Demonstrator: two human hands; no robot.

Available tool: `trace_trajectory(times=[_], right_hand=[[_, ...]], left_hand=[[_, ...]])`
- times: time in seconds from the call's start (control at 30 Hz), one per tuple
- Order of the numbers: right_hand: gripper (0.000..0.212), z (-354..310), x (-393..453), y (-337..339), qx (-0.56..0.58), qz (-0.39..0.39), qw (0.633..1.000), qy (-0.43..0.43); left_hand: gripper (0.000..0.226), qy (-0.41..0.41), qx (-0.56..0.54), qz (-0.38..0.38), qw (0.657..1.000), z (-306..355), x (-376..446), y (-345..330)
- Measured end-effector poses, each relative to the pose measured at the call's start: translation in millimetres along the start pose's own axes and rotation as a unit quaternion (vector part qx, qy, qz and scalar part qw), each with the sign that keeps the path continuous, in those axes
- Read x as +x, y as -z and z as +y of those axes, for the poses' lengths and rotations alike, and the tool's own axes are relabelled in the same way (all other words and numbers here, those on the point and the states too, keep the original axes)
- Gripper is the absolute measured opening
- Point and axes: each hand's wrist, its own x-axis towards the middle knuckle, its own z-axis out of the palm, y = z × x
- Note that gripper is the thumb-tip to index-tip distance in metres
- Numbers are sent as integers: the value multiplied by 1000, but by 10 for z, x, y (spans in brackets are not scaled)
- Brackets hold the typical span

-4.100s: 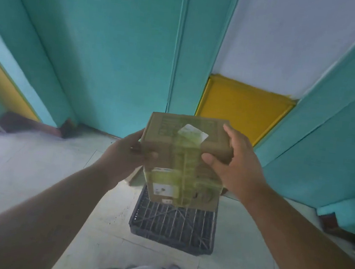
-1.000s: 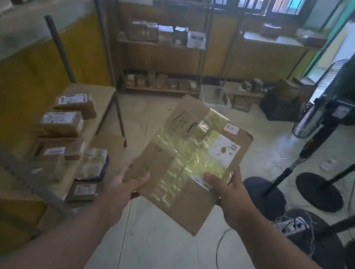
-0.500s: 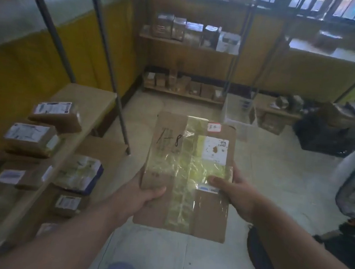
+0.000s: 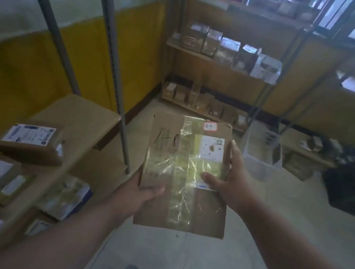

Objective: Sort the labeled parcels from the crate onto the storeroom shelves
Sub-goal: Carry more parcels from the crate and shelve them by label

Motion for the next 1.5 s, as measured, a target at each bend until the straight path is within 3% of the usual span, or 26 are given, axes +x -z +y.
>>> trace_trajectory(times=[0.07, 0.17, 0.27, 0.37, 0.5, 0.63, 0.8, 1.0, 1.1, 1.23, 1.33, 1.5], right_hand=[[113, -3, 323, 96, -44, -8, 999, 14], [115, 79, 898, 157, -76, -31, 996, 31], [115, 130, 1499, 147, -91, -78, 992, 49], [118, 203, 2079, 92, -110, -160, 978, 70], [112, 260, 2656, -19, -145, -265, 945, 122], [108, 278, 2974, -302, -186, -337, 910, 155], [99, 411, 3065, -832, -214, -411, 871, 162], [91, 695, 3231, -1593, -289, -412, 849, 163], [87, 902, 3418, -2087, -319, -410, 834, 184], [86, 1331, 3648, -2868, -327, -442, 813, 191], [94, 1679, 3797, -3469, -364, -466, 776, 219], [90, 2017, 4176, -4410, -376, -417, 780, 275]], left_hand=[[72, 4, 4, 13, 1000, 106, 284, -35], [48, 13, 10, 74, 997, 194, 690, -108], [30, 22, 8, 173, 985, 256, 1000, -240], [27, 49, 5, 277, 960, 257, 1211, -424], [41, 103, 31, 406, 908, 187, 1348, -701], [95, 161, 56, 471, 865, 48, 1357, -865], [95, 168, -1, 476, 863, -290, 1290, -794], [96, 174, -56, 412, 893, -911, 1523, -245], [102, 195, -31, 368, 908, -1298, 1773, 173], [105, 248, 47, 392, 884, -1922, 2254, 731], [107, 268, 77, 424, 862, -2418, 2608, 1087], [110, 244, 96, 445, 856, -3041, 3140, 1708]])
